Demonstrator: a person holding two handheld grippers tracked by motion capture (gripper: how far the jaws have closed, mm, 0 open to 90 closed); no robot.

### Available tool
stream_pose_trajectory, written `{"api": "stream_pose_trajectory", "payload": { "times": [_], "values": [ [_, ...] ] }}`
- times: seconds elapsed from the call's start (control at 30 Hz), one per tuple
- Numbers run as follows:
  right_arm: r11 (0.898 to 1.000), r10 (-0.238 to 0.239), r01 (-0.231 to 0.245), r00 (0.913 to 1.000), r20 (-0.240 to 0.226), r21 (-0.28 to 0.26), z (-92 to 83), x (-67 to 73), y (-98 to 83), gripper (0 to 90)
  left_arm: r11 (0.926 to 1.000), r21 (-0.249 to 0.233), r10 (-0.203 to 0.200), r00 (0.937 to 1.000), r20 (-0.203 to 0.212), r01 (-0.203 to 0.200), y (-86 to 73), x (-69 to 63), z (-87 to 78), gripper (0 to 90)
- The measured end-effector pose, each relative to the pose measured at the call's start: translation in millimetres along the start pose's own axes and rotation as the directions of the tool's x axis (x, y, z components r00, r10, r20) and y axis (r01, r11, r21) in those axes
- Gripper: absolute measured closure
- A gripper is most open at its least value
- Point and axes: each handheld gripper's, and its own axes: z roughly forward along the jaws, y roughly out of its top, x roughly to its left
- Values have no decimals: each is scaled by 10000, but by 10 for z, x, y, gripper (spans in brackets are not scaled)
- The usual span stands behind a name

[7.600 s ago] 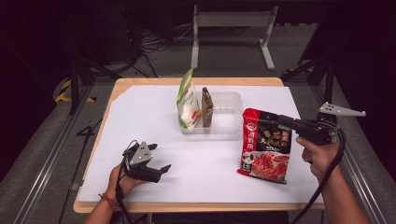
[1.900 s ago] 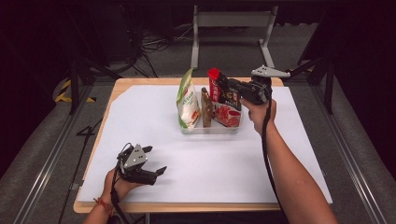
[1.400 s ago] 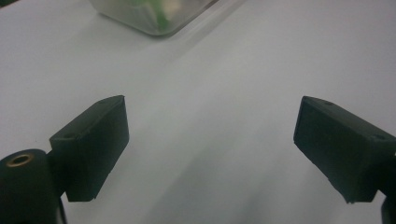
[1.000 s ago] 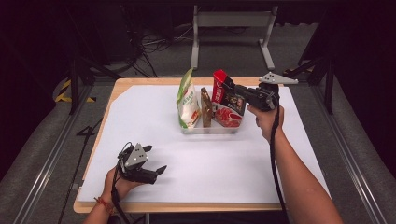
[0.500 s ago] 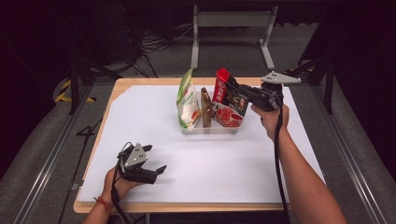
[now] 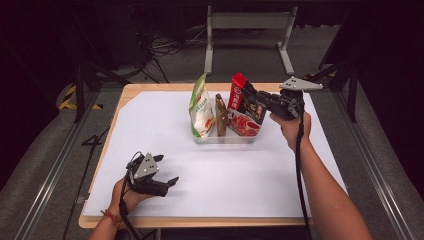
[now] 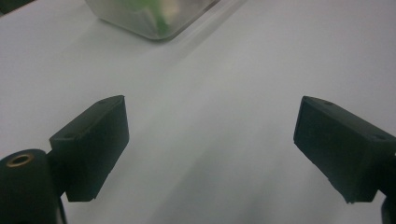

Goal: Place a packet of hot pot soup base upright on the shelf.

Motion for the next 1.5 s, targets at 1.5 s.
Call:
{"api": "stream_pose_trajectory", "payload": {
  "times": [1.5],
  "values": [
    [9933, -927, 933, 9956, -121, 686, -386, 74, -220, 519, 9998, 123, 133, 9999, -2, -133, -2, -24, 3, 111]
  ]
}}
